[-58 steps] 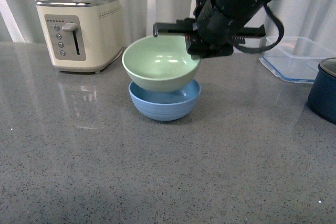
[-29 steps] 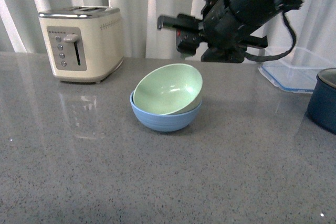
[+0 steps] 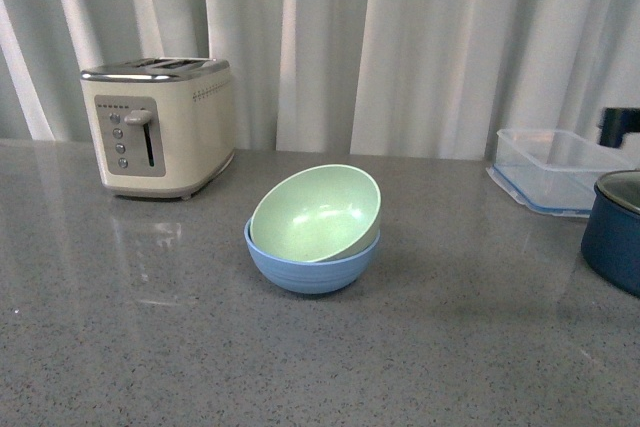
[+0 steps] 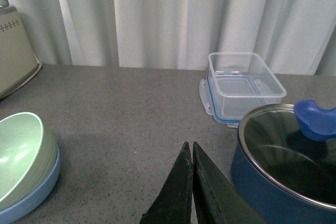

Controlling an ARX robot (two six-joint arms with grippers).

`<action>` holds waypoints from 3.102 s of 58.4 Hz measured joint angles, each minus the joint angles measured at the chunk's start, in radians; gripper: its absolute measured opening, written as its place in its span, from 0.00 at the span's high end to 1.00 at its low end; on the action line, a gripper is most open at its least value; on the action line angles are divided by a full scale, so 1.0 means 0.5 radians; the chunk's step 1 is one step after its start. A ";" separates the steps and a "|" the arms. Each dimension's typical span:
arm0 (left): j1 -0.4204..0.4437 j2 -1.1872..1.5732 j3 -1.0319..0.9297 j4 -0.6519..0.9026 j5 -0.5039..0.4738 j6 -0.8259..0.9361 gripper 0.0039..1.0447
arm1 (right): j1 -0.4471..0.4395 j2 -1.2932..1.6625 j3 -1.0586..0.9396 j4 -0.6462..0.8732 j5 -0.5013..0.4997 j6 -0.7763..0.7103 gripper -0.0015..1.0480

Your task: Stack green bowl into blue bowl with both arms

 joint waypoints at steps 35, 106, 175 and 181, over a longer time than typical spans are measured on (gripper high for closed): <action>0.000 0.000 0.000 0.000 -0.002 0.000 0.06 | -0.360 -0.822 -0.832 0.031 -0.374 -0.007 0.99; 0.000 0.000 0.000 0.000 -0.002 -0.001 0.06 | -0.400 -2.049 -1.101 -0.890 -0.385 -0.007 0.99; 0.000 0.000 0.000 0.000 -0.002 -0.001 0.06 | -0.400 -2.567 -1.100 -1.421 -0.390 -0.008 0.08; 0.000 0.000 0.000 0.000 -0.002 -0.001 0.06 | -0.400 -2.567 -1.100 -1.421 -0.390 -0.008 0.10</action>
